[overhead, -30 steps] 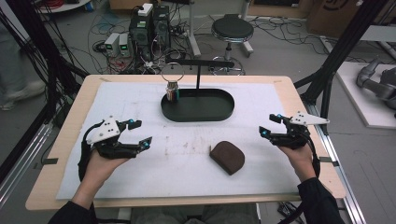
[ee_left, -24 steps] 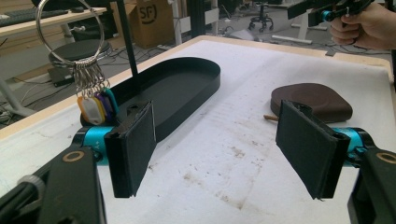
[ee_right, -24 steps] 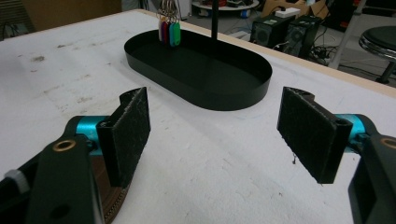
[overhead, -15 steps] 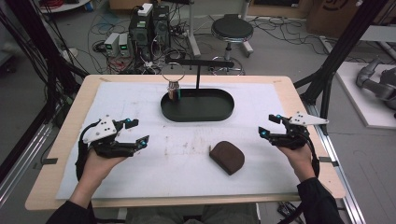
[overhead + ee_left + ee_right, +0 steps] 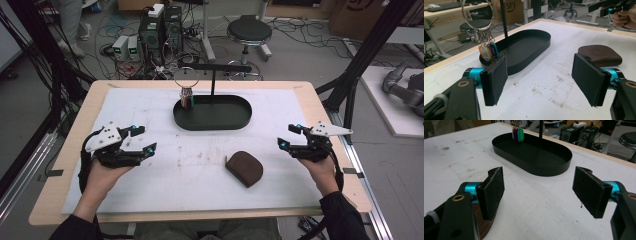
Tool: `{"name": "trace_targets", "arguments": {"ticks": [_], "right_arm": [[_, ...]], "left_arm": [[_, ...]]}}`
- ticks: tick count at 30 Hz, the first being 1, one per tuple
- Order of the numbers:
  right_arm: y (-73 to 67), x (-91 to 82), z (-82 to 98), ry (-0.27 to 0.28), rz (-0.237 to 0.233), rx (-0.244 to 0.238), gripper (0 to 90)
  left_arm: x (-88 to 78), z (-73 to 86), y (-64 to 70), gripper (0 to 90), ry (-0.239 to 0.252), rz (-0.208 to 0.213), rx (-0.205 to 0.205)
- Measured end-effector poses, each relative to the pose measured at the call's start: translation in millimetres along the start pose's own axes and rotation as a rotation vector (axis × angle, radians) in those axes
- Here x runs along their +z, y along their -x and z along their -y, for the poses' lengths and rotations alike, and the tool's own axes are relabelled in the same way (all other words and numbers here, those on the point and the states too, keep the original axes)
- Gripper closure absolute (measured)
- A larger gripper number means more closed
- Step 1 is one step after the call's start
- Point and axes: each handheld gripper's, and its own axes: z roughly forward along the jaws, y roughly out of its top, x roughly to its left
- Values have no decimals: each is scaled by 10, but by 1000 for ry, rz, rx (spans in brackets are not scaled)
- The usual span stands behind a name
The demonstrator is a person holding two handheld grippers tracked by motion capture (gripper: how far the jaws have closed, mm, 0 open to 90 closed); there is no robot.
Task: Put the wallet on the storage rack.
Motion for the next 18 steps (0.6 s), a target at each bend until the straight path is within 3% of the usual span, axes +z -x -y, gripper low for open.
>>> {"name": "trace_targets", "arguments": {"ticks": [9,18], "right_arm": [[-59,-26,0,-4,-8,-15,261],[-196,17,29,-19,-56,-41,261]], "left_arm": [[-5,13,-19,284,-2,-8,-7],[15,4,3,284,-8,-6,1]]}}
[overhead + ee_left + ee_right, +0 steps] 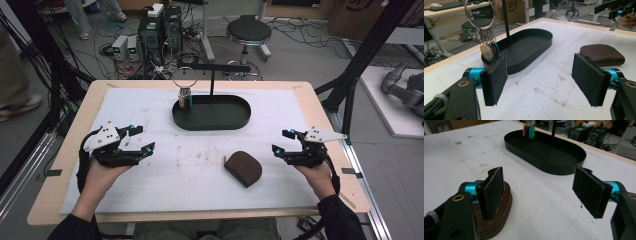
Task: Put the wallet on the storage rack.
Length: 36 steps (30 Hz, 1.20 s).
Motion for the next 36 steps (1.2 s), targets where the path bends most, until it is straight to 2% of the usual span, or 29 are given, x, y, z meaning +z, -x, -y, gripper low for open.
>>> {"name": "trace_targets", "arguments": {"ticks": [11,16,21,23,24,26,28,32,36], "right_arm": [[-244,182,48,-64,-97,-26,261],[-295,282,100,-151,-119,-20,261],[-362,315,125,-182,-79,-2,268],[-412,302,125,-171,-55,13,274],[-439,286,132,-158,-27,10,277],[-464,276,139,-150,-30,35,278],[-491,285,154,-164,-18,38,283],[-497,307,220,-208,-5,47,361],[-485,342,287,-251,-25,67,459]], "left_arm": [[33,14,9,284,-4,8,-1],[51,18,8,285,-7,14,2],[86,7,8,285,-7,18,4],[111,-7,12,285,-3,23,7],[125,-13,15,285,0,26,7],[150,-26,20,284,0,32,9],[175,-36,28,285,1,38,12],[224,-45,36,284,-3,49,20],[263,-48,41,285,-8,56,22]]}}
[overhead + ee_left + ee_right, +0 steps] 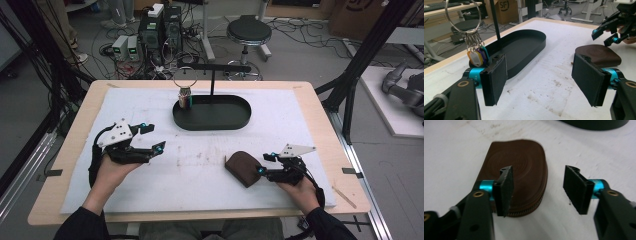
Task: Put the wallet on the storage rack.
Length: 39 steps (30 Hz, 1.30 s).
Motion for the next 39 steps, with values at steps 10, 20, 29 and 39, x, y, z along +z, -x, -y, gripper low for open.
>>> {"name": "trace_targets", "arguments": {"ticks": [10,20,29,39], "right_arm": [[120,62,42,-35,-115,143,559],[71,29,-16,-38,-98,91,831],[-191,-57,-233,38,-40,-57,887],[-303,-93,-433,104,-21,-147,891]], "left_arm": [[41,1,21,284,-6,7,3],[40,-10,43,284,-4,6,9],[55,-14,69,285,-5,11,15],[173,-37,134,285,-4,64,15]]}}
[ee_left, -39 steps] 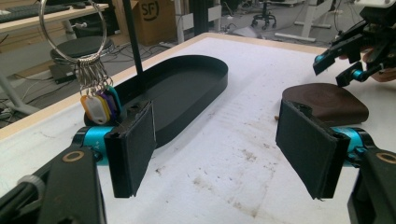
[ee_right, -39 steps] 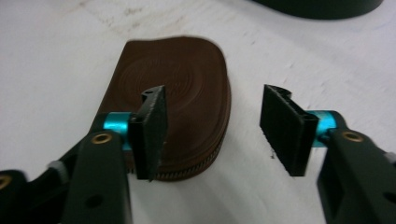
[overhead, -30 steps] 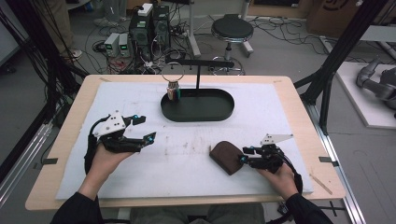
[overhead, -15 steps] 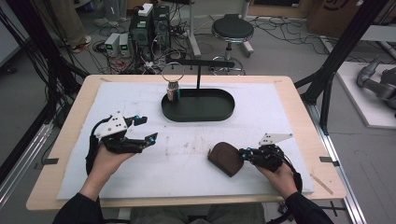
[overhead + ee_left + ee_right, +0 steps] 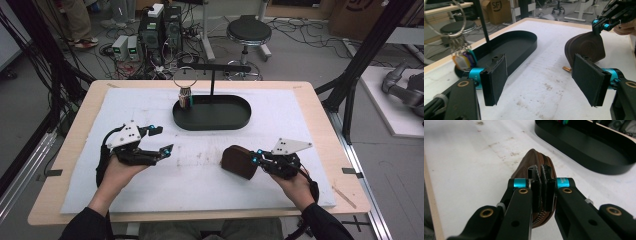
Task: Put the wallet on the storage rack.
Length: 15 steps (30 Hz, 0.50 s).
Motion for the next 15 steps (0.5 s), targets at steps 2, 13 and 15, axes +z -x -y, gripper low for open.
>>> {"name": "trace_targets", "arguments": {"ticks": [2,13,15], "right_arm": [[-19,0,-14,8,-23,-14,890],[-60,-31,40,23,-89,-63,888],[-64,-33,45,24,-97,-69,887]], "left_arm": [[67,-20,24,285,-1,26,2],[598,-89,239,285,-23,208,21],[677,-85,259,285,-19,228,12]]}}
